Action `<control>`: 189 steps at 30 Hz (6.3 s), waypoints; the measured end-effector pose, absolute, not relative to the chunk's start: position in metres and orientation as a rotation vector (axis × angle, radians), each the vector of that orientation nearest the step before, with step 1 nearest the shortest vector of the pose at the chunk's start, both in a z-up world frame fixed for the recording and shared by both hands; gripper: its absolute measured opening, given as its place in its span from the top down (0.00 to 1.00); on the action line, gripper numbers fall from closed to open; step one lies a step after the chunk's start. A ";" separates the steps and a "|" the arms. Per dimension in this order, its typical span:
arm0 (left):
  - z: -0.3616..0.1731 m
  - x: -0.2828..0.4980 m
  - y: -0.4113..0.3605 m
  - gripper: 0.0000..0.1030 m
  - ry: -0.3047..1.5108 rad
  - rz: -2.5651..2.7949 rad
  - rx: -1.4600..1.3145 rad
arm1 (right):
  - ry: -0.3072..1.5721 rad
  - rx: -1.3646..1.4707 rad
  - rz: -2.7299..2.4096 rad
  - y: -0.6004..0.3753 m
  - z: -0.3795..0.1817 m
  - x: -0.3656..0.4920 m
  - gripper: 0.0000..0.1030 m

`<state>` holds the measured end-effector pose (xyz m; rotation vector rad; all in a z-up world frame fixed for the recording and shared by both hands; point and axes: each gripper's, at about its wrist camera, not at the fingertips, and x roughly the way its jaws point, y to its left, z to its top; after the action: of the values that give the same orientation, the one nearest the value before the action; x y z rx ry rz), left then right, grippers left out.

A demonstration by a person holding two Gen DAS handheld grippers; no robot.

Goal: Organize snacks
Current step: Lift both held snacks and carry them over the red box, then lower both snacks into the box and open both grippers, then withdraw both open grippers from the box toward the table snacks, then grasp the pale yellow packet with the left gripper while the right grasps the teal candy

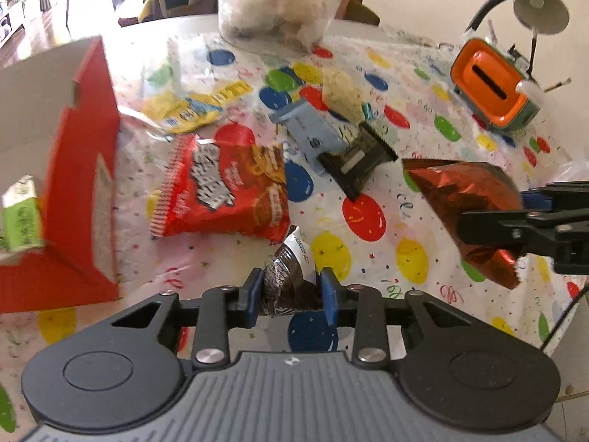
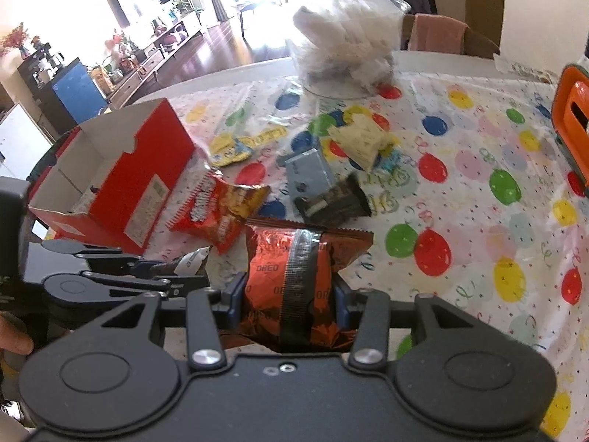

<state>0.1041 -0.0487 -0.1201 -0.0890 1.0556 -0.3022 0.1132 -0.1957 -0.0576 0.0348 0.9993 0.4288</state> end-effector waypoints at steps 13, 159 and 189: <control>-0.049 0.092 0.014 0.69 0.939 -0.251 -0.105 | 0.914 -0.017 0.517 -0.126 -0.015 0.118 0.57; -0.146 0.361 -0.212 0.40 1.236 -0.330 0.237 | 1.050 -0.116 0.397 -0.266 -0.113 0.294 0.17; -0.122 0.351 -0.142 0.65 1.151 -0.257 0.000 | 1.061 -0.219 0.362 -0.217 -0.141 0.313 0.90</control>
<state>0.3513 -0.1423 -0.1224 0.0000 1.1508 -0.2570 0.3125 -0.2170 -0.1406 -0.2191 1.0608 0.3622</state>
